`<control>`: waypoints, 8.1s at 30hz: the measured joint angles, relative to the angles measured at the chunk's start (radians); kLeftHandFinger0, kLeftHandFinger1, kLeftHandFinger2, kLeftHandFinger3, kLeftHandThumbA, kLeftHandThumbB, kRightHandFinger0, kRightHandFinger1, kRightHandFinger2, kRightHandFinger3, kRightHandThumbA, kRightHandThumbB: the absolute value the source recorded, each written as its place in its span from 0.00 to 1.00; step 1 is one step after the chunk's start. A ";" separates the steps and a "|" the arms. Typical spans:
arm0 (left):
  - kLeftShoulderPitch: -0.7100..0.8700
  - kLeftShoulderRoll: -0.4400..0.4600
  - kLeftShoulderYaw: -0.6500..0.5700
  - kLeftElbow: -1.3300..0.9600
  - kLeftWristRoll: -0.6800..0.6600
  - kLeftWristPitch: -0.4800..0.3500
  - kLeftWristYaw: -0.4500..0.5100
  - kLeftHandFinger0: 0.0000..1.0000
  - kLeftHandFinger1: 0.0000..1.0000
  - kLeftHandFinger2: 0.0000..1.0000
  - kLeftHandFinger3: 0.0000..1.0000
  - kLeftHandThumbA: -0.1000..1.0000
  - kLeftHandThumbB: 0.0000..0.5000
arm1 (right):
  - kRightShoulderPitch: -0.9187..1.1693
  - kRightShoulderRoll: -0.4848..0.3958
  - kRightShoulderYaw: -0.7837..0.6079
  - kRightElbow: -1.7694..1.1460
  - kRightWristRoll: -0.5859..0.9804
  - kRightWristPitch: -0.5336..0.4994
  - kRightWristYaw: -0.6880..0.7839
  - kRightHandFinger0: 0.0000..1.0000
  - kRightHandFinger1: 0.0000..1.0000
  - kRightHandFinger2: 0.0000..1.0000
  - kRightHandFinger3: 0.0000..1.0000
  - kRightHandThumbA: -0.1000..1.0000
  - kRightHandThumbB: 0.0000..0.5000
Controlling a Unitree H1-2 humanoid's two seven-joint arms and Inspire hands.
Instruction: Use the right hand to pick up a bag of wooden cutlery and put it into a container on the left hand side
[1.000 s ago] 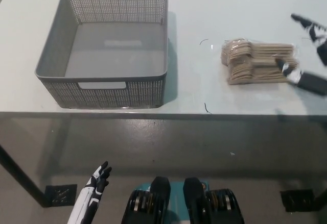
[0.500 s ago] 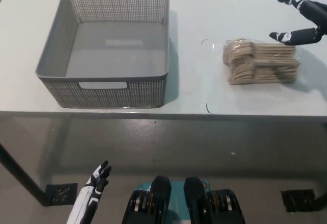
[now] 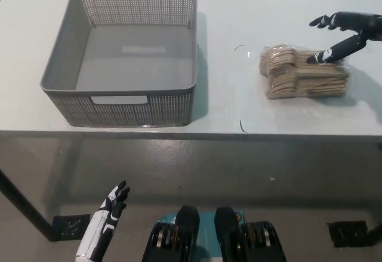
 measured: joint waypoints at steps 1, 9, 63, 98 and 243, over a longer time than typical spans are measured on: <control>0.000 0.000 0.000 0.000 0.000 0.000 -0.001 1.00 1.00 1.00 1.00 1.00 0.04 | -0.003 0.000 0.004 0.000 0.000 -0.001 0.009 1.00 1.00 1.00 1.00 0.76 1.00; 0.000 0.008 -0.001 0.000 0.000 0.003 -0.016 1.00 1.00 1.00 1.00 1.00 0.13 | -0.031 -0.001 0.046 -0.007 -0.018 -0.005 0.071 1.00 1.00 1.00 1.00 0.73 1.00; -0.003 0.022 -0.005 -0.016 -0.015 0.006 -0.068 1.00 1.00 1.00 1.00 1.00 0.34 | -0.159 0.260 0.204 0.690 -0.190 -0.236 -0.222 1.00 1.00 1.00 1.00 0.57 1.00; -0.042 0.031 0.000 -0.014 -0.027 0.009 -0.068 1.00 1.00 1.00 1.00 1.00 0.29 | -0.094 0.249 0.027 0.734 -0.146 -0.403 -0.683 0.12 0.70 0.99 1.00 0.00 0.26; -0.074 0.055 -0.007 0.005 -0.012 0.043 -0.100 1.00 1.00 1.00 1.00 1.00 0.29 | 1.069 0.527 -0.415 -0.337 0.501 -0.400 -0.543 1.00 1.00 1.00 1.00 1.00 0.35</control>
